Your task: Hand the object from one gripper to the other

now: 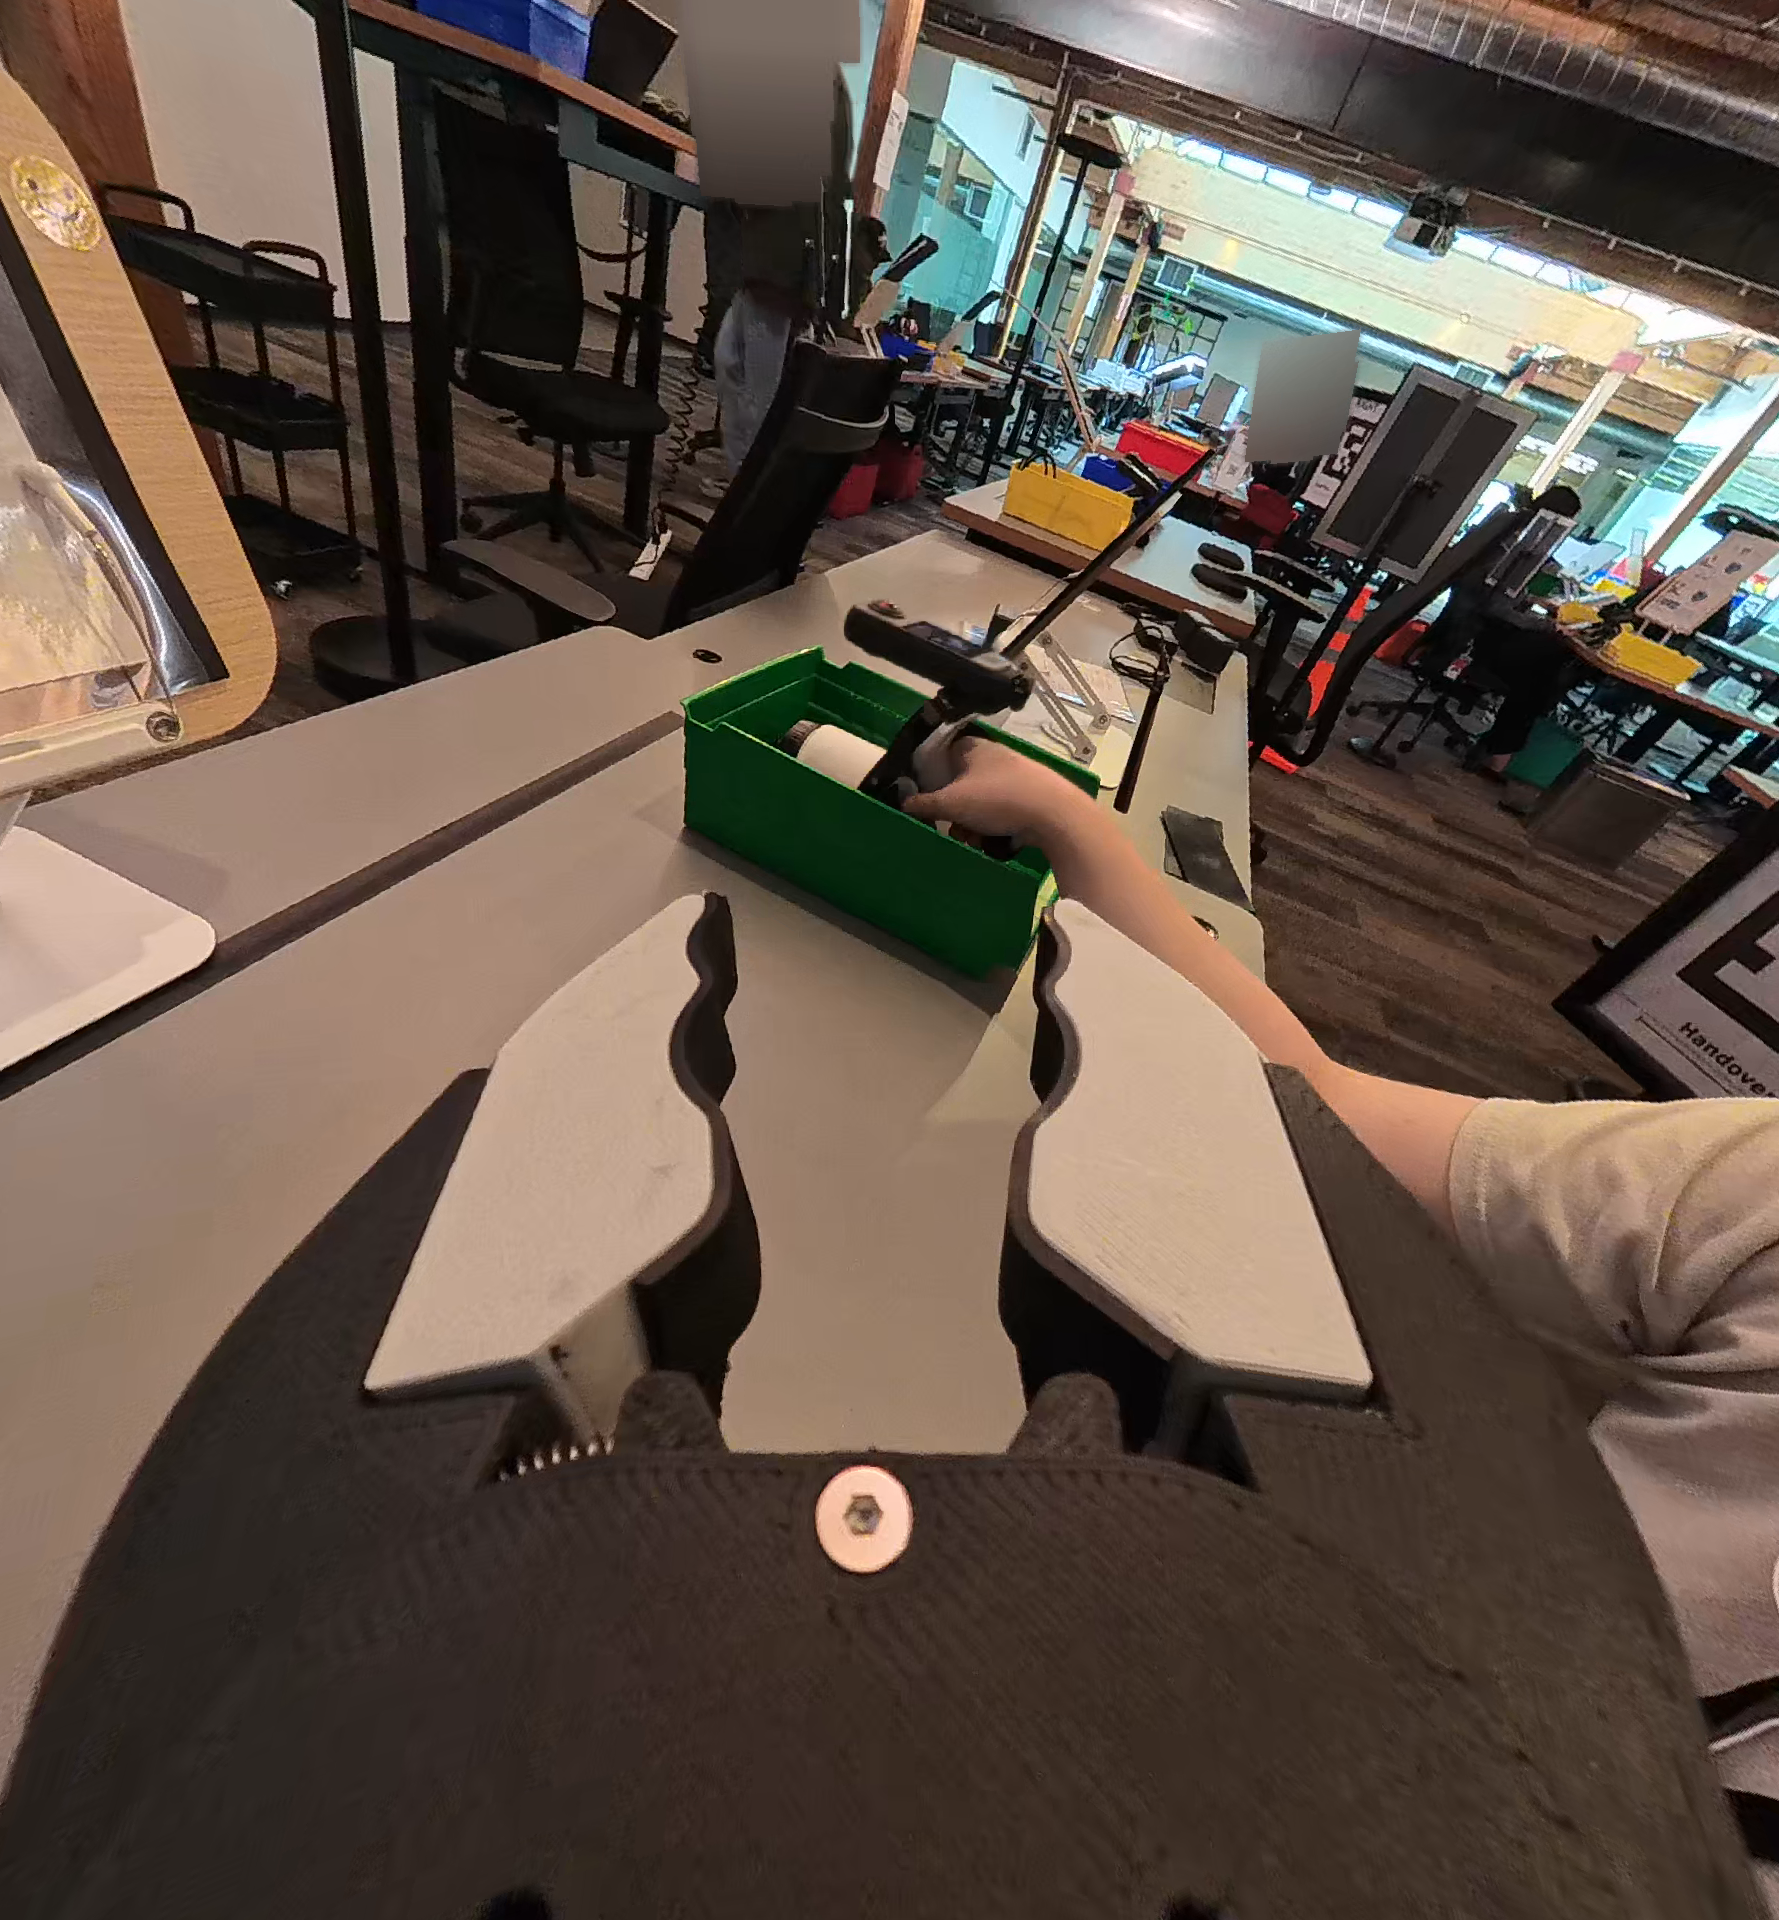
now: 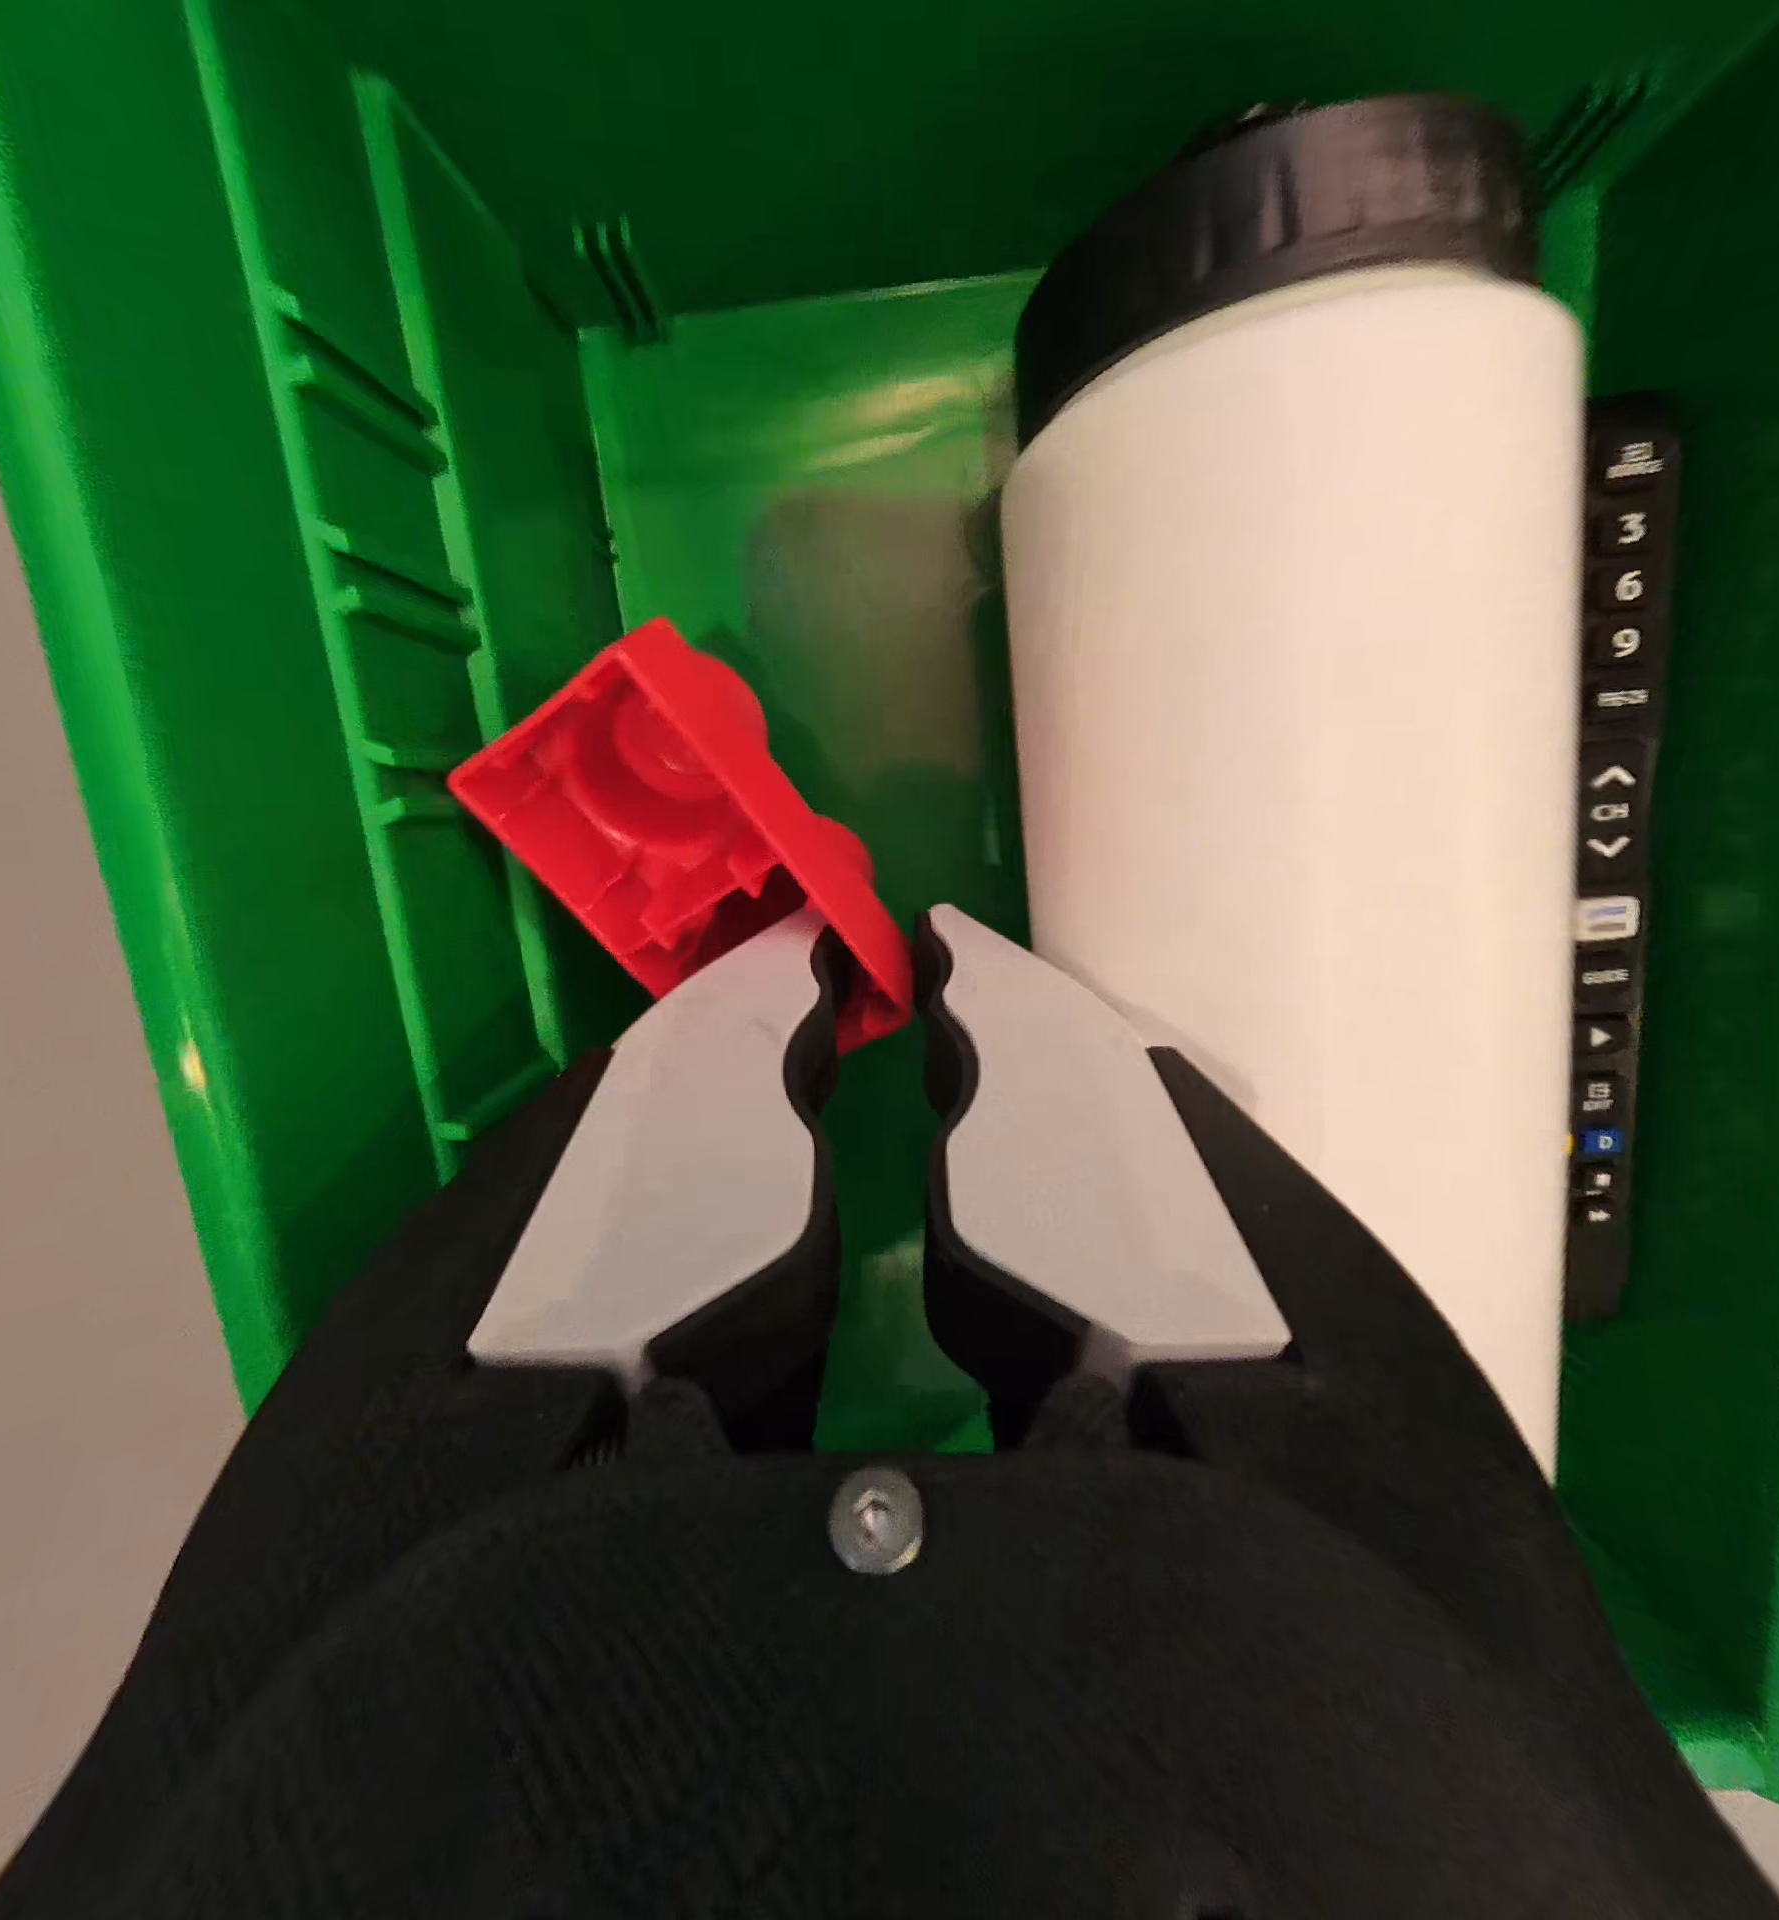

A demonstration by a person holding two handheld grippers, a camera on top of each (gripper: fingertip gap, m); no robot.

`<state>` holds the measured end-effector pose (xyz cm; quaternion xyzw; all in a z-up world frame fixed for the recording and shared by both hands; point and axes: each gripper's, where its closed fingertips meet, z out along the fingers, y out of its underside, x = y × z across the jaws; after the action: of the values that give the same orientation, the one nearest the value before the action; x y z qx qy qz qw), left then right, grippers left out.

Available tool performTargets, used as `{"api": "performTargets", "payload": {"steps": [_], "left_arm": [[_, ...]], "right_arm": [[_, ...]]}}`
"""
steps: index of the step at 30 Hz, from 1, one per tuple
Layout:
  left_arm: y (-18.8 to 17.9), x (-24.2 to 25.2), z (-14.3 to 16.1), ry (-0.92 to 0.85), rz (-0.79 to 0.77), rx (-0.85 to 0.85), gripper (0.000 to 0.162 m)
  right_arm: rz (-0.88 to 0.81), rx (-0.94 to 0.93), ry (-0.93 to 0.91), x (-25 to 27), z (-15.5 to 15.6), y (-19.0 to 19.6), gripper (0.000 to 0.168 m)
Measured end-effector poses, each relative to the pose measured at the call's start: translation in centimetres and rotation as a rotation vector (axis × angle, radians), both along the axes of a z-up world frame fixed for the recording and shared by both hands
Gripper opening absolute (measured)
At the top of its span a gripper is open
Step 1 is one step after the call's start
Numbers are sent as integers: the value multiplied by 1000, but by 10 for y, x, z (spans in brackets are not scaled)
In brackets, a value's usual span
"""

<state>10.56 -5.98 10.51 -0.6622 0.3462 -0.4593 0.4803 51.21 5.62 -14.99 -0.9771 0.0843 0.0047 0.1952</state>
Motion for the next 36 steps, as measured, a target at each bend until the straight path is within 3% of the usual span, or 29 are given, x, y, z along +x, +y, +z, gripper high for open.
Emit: {"api": "performTargets", "payload": {"steps": [1, 5, 8, 13, 17, 21, 24, 28, 31, 34, 36], "left_arm": [[0, -1, 0, 5, 1, 1, 55], [7, -13, 2, 28, 61, 30, 56], [25, -46, 4, 114, 234, 102, 59], [66, -168, -11, 458, 759, 186, 64], [78, -254, -50, 687, 996, 26, 67], [81, -274, -110, 722, 868, -247, 63], [93, -283, -149, 711, 851, -420, 62], [93, -295, -197, 846, 847, -618, 65], [84, -294, -213, 918, 815, -702, 59], [78, -297, -218, 992, 801, -722, 23], [77, -298, -217, 1007, 793, -722, 22]], "right_arm": [[13, -20, -6, -1, -3, -1, 14], [39, -12, 58, -9, 4, -1, 36], [44, 81, 6, -2, 34, 0, 42], [83, 440, -72, -8, 124, 7, 42], [180, 836, -111, -41, 212, 3, 43], [267, 1064, -144, -73, 261, -14, 42], [306, 1076, -175, -86, 267, -18, 42], [328, 1051, -206, -93, 260, -12, 42], [344, 1007, -216, -95, 250, -7, 42], [356, 991, -239, -97, 247, -5, 42], [369, 989, -240, -100, 246, -5, 42]]}}
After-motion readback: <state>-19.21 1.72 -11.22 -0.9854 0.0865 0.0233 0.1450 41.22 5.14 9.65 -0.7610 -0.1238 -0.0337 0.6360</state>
